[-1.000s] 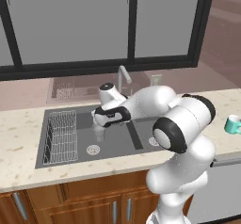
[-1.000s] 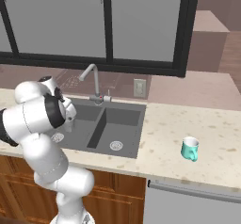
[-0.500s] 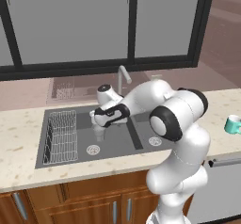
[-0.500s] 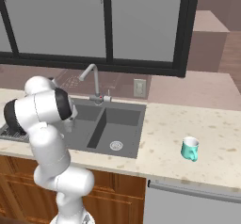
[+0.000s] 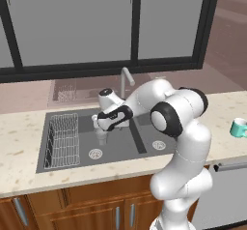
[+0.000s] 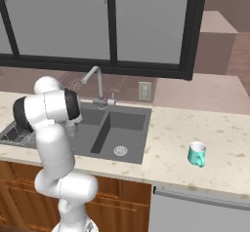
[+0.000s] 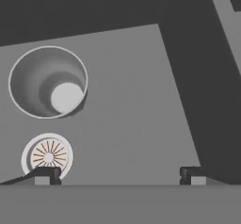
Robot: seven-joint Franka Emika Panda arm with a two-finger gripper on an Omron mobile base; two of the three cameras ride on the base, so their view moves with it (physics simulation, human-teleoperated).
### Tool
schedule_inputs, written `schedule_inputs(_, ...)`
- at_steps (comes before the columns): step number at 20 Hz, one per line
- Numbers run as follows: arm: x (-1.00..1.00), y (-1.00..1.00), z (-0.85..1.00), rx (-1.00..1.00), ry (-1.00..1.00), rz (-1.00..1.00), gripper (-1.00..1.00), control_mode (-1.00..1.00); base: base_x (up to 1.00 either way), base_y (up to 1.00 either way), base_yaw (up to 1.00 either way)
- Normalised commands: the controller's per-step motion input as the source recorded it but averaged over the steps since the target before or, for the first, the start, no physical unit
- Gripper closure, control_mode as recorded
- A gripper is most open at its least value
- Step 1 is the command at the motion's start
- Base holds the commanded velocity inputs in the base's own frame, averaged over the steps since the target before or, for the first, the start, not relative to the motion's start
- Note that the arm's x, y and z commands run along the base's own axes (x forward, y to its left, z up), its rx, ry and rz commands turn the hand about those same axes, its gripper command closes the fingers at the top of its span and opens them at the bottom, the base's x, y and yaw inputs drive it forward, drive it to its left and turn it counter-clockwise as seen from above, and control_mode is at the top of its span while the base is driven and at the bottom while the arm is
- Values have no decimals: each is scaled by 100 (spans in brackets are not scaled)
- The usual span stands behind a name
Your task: Move any existing items from the left basin to the right basin for drying. Then move the mug from the counter to the left basin of the sink for washing.
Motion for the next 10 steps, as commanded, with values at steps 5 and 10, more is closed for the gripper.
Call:
schedule_inputs(5, 16, 1, -11, 0, 0, -1, -100, -100, 0, 0, 0)
schedule_inputs(10, 13, 1, -8, 0, 0, -1, -100, -100, 0, 0, 0)
